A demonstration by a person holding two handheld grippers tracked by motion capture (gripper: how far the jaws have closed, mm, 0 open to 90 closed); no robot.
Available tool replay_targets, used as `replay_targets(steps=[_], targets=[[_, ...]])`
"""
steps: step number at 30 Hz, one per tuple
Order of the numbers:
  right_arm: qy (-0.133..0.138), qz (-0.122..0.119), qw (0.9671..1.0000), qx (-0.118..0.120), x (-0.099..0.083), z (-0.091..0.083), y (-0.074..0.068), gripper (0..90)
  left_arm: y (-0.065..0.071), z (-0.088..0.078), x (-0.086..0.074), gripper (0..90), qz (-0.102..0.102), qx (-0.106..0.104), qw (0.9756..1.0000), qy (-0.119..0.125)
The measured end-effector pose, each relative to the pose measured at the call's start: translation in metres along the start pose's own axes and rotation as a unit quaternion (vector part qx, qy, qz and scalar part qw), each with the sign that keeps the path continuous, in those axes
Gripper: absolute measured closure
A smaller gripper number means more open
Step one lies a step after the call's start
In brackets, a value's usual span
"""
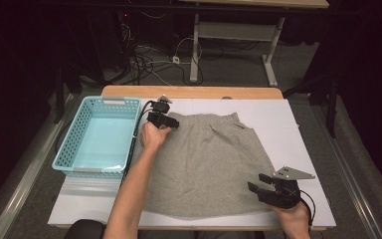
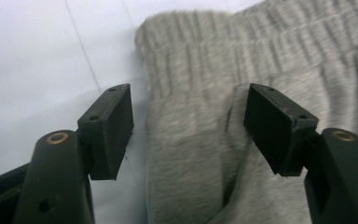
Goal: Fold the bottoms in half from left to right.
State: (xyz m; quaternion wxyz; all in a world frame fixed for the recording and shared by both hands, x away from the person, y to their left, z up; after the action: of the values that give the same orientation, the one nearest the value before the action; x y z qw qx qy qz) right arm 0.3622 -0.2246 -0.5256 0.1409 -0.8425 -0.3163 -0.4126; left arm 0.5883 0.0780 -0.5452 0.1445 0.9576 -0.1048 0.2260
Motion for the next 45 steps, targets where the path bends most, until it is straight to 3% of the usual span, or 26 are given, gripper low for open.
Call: replay_targets(steps=[3,8,13,18,31,37,45], targets=[[0.000,0.001,1.0000,0.000,0.000,0.000,0.001,43.9,0.001,0.000,0.000,33.7,0.003,0.000,1.0000,0.000],[-0.002,0.000,1.0000,-0.002,0.001,0.000,0.000,45.2,0.005,-0.002,-0.002,50.1,0.008,-0.004,0.9999,-0.007],[-0.007,0.001,1.0000,0.000,0.000,0.000,0.000,46.1,0.008,-0.003,-0.004,66.4,0.007,-0.023,0.9996,-0.016],[-0.006,-0.003,1.0000,0.001,0.002,0.000,-0.001,46.3,0.009,-0.003,-0.004,74.5,-0.001,-0.039,0.9990,-0.024],[-0.003,-0.001,1.0000,0.006,0.002,0.000,-0.001,50.7,0.016,-0.014,-0.004,77.5,0.012,-0.063,0.9977,-0.022],[-0.006,0.004,1.0000,0.007,0.002,0.001,-0.002,49.3,0.026,-0.028,-0.003,77.6,0.028,-0.086,0.9958,-0.008],[-0.007,0.002,1.0000,0.005,0.001,0.002,-0.002,46.8,0.040,-0.037,-0.004,78.0,0.056,-0.099,0.9935,-0.001]])
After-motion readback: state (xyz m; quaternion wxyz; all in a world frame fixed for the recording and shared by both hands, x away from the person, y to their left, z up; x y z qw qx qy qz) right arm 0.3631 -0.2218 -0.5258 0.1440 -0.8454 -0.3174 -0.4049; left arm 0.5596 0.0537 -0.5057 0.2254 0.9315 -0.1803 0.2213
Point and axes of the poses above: each handheld gripper's, and its own axes: z roughly forward along the jaws, x roughly out of its top, y roughly to its right, the point moved 10 cm from there along z, roughly forward along the jaws, and after that the axes turned 8 degrees about -z, right-handed, at the moved point
